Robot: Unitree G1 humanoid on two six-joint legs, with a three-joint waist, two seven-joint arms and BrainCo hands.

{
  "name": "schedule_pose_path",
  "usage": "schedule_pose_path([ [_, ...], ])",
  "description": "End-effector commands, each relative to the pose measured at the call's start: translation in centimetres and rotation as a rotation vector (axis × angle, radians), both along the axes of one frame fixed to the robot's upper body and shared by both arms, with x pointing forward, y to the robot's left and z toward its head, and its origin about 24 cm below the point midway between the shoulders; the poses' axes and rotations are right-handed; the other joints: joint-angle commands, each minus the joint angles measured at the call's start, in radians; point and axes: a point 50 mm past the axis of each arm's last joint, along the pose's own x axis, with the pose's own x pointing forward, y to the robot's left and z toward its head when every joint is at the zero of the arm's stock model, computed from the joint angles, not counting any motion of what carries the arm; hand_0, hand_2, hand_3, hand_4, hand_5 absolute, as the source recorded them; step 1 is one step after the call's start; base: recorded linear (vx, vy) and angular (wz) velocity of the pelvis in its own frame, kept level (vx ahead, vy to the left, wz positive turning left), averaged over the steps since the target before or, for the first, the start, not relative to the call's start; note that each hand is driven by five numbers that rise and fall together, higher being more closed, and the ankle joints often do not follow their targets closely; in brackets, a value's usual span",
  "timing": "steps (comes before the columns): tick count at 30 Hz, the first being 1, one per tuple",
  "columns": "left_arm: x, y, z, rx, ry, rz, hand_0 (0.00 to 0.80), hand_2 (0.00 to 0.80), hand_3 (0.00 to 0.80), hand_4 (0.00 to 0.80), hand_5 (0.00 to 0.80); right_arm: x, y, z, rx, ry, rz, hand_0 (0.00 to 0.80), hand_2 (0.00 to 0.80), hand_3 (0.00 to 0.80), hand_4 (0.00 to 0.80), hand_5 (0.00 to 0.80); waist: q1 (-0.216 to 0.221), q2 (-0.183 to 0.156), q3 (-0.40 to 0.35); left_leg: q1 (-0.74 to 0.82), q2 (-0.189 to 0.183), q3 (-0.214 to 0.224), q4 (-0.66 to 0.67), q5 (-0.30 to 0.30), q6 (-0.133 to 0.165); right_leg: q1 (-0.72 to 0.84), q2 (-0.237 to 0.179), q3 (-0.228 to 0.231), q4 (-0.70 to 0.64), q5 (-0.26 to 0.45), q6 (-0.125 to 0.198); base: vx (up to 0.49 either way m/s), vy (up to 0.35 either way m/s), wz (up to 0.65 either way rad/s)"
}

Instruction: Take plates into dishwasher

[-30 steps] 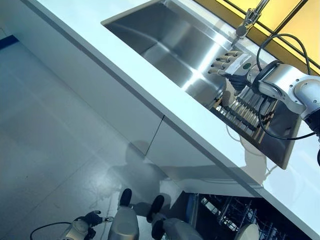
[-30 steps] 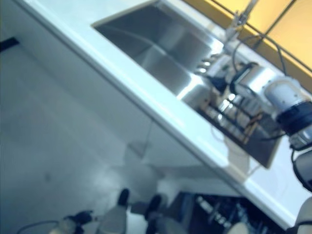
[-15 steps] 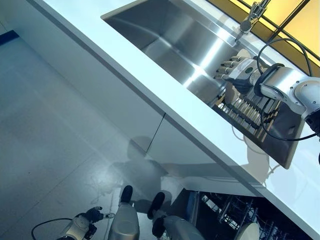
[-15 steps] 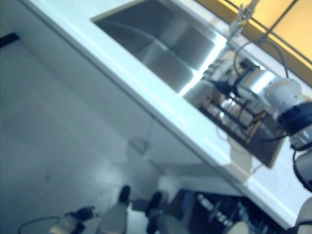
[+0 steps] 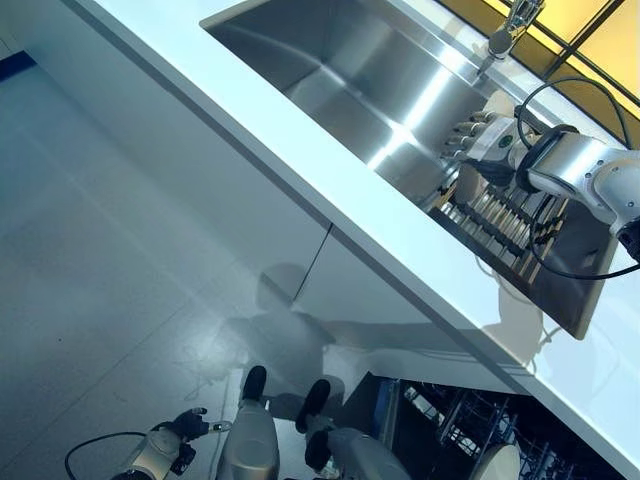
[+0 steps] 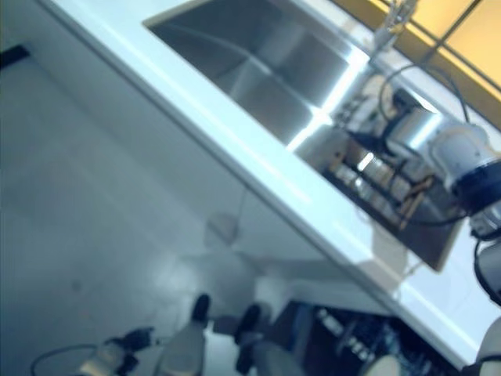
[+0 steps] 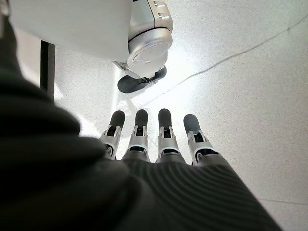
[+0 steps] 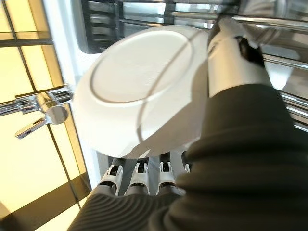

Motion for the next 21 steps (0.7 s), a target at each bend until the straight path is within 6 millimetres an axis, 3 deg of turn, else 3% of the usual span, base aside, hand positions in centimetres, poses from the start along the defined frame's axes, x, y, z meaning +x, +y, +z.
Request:
schedule_pose_path([
  [1, -0.5, 0.9, 0.4, 0.007, -0.003, 0.000, 0.000, 0.000, 0.000, 0.000, 0.000, -0.4, -1.6, 4.2, -0.053, -0.153, -0.083, 0.000, 0.000, 0.000, 0.000, 0.000, 0.018, -0.020, -0.015, -0.050, 0.002, 0.073, 0.060, -0.137, 0.047, 0.019, 0.023, 0.010, 0.069, -0.167, 0.027, 0.000, 0.000, 0.00],
  [16, -0.3, 0.7, 0.5, -0.010, -0.012, -0.001, 0.000, 0.000, 0.000, 0.000, 0.000, -0.4, -2.0, 5.3, -0.084, -0.210, -0.124, 0.000, 0.000, 0.000, 0.000, 0.000, 0.016, -0.013, -0.010, -0.055, -0.001, 0.074, 0.047, -0.130, 0.050, 0.009, 0.022, 0.011, 0.066, -0.164, 0.028, 0.000, 0.000, 0.00],
  [17, -0.3, 0.7, 0.5, -0.011, -0.012, -0.002, 0.000, 0.000, 0.000, 0.000, 0.000, -0.4, -2.1, 5.3, -0.088, -0.214, -0.127, 0.060, 0.060, 0.060, 0.060, 0.060, 0.016, -0.012, -0.010, -0.055, -0.002, 0.074, 0.046, -0.130, 0.050, 0.009, 0.022, 0.011, 0.065, -0.163, 0.029, 0.000, 0.000, 0.00],
  [18, -0.3, 0.7, 0.5, -0.013, -0.014, -0.001, 0.000, 0.000, 0.000, 0.000, 0.000, -0.4, -2.1, 5.4, -0.083, -0.222, -0.130, 0.191, 0.191, 0.191, 0.191, 0.191, 0.016, -0.012, -0.009, -0.057, -0.002, 0.073, 0.046, -0.130, 0.050, 0.007, 0.021, 0.012, 0.065, -0.162, 0.029, 0.000, 0.000, 0.00],
  [19, -0.2, 0.6, 0.5, -0.016, -0.016, 0.000, 0.000, 0.000, 0.000, 0.000, 0.000, -0.4, -2.1, 5.4, -0.086, -0.226, -0.131, 0.398, 0.398, 0.398, 0.398, 0.398, 0.015, -0.011, -0.007, -0.058, -0.002, 0.074, 0.044, -0.128, 0.051, 0.005, 0.021, 0.013, 0.064, -0.161, 0.029, 0.000, 0.000, 0.00],
  [21, -0.2, 0.6, 0.5, -0.018, -0.018, -0.001, 0.000, 0.000, 0.000, 0.000, 0.000, -0.3, -2.1, 5.4, -0.084, -0.229, -0.130, 0.530, 0.530, 0.530, 0.530, 0.530, 0.015, -0.009, -0.004, -0.060, -0.003, 0.074, 0.042, -0.128, 0.051, 0.003, 0.022, 0.014, 0.061, -0.159, 0.030, 0.000, 0.000, 0.00],
])
